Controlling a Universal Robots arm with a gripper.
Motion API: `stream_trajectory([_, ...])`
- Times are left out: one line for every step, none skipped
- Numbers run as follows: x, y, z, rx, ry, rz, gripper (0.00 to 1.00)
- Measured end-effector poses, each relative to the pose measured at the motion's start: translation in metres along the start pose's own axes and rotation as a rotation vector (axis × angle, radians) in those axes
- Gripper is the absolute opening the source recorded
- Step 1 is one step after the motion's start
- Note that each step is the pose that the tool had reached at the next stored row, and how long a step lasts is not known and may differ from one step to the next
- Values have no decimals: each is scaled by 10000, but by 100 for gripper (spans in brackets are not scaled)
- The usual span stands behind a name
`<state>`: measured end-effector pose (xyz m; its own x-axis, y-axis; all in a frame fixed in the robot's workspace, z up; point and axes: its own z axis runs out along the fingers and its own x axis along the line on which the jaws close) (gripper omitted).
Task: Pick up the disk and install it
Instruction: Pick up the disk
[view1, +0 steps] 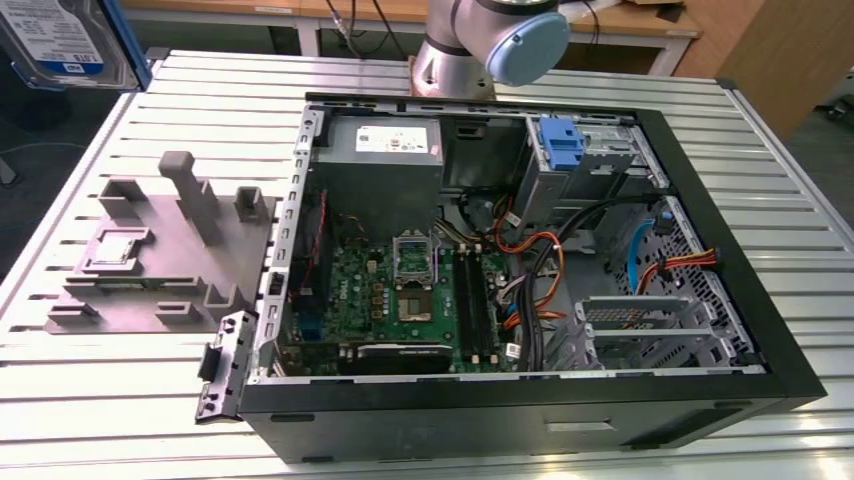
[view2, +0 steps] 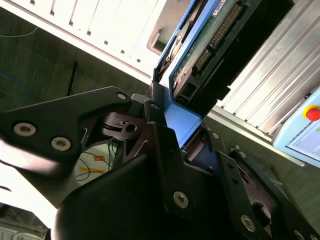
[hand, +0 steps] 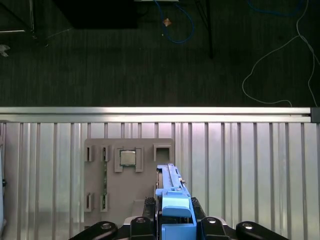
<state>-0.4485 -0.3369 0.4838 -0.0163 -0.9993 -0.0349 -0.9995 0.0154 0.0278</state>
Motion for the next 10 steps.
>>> stream_trajectory([0, 0, 0, 1, 0, 0, 37])
stream_trajectory([0, 0, 0, 1, 0, 0, 37])
stream_trajectory([0, -1, 0, 1, 0, 1, 37])
stream_trajectory([0, -2, 0, 1, 0, 0, 37])
stream_trajectory([0, -2, 0, 0, 0, 0, 37])
stream_trajectory([0, -2, 0, 1, 0, 0, 37])
stream_trajectory([0, -2, 0, 0, 0, 0, 37])
stream_trajectory([0, -3, 0, 0, 0, 1, 37])
stream_trajectory([0, -3, 0, 0, 0, 0, 37])
stream_trajectory([0, -3, 0, 0, 0, 0, 37])
